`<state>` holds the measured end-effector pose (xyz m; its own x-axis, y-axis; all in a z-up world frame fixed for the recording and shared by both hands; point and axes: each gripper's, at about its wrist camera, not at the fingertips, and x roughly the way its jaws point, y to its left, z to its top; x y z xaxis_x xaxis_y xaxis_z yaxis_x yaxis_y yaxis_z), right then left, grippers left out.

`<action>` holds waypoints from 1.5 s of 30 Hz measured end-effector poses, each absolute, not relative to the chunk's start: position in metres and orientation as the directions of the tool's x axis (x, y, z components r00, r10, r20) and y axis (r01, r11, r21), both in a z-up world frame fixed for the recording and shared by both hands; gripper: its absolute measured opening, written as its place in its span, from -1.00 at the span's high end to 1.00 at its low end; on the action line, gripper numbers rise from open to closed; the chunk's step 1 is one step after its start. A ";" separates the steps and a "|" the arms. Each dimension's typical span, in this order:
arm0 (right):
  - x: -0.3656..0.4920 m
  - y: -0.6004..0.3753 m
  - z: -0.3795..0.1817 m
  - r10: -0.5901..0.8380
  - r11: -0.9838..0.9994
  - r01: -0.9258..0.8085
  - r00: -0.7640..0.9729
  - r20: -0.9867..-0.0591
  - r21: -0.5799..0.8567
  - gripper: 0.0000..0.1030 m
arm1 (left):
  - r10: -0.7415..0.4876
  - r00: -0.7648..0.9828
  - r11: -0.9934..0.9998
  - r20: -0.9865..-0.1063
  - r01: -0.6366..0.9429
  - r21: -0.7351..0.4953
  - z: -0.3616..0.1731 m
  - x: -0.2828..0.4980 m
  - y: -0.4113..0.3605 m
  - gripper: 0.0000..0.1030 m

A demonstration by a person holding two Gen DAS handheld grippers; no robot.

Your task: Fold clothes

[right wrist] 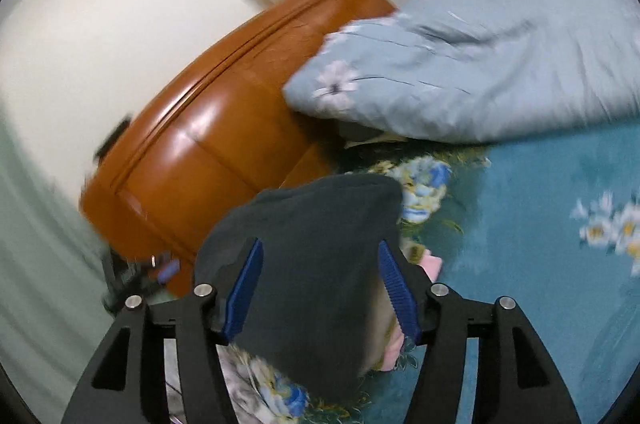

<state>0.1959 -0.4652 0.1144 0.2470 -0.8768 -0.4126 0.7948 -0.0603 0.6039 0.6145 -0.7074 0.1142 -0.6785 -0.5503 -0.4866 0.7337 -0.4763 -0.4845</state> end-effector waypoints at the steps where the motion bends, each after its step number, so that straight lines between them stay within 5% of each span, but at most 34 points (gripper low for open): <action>1: 0.212 -0.468 0.117 -0.866 -0.041 0.826 0.251 -0.432 0.563 -0.20 | -0.548 -0.681 -0.495 -0.486 0.732 -0.468 0.113 0.604 -0.702 -0.31; 10: 0.295 -0.509 0.087 -0.824 0.025 0.936 0.219 -0.523 0.352 -0.20 | -0.558 -0.592 -0.561 -0.581 0.785 -0.262 0.063 0.536 -0.694 -0.39; 15: 0.302 -0.509 0.081 -0.827 0.012 0.954 0.178 -0.533 0.301 -0.21 | -0.670 -0.527 -0.506 -0.523 0.840 -0.198 0.069 0.536 -0.677 -0.42; 22: 0.326 -0.468 0.101 -0.874 0.038 0.958 0.169 -0.455 0.283 -0.21 | -0.769 -0.509 -0.486 -0.387 0.859 -0.162 0.069 0.532 -0.598 -1.00; 27: 0.332 -0.440 0.076 -0.843 0.106 0.951 0.242 -0.482 0.291 -0.21 | -0.766 -0.521 -0.490 -0.376 0.852 -0.183 0.049 0.544 -0.542 -1.00; 30: 0.325 -0.416 0.061 -0.866 0.049 0.954 0.189 -0.464 0.296 -0.82 | -0.768 -0.512 -0.483 -0.385 0.857 -0.177 0.047 0.543 -0.522 -1.00; 37: 0.326 -0.370 0.034 -0.855 -0.054 0.961 0.096 -0.510 0.272 -1.00 | -0.782 -0.500 -0.474 -0.371 0.865 -0.166 0.038 0.544 -0.480 -1.00; 45: 0.347 -0.311 0.065 -0.899 -0.074 0.990 -0.015 -0.437 0.118 -1.00 | -0.764 -0.512 -0.507 -0.393 0.853 -0.127 0.037 0.536 -0.451 -1.00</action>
<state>0.3469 -0.3113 0.0647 -0.0152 -0.8992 -0.4372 0.9903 -0.0740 0.1177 0.5357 -0.4507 0.0371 -0.5121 -0.7639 -0.3927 0.8528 -0.5066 -0.1266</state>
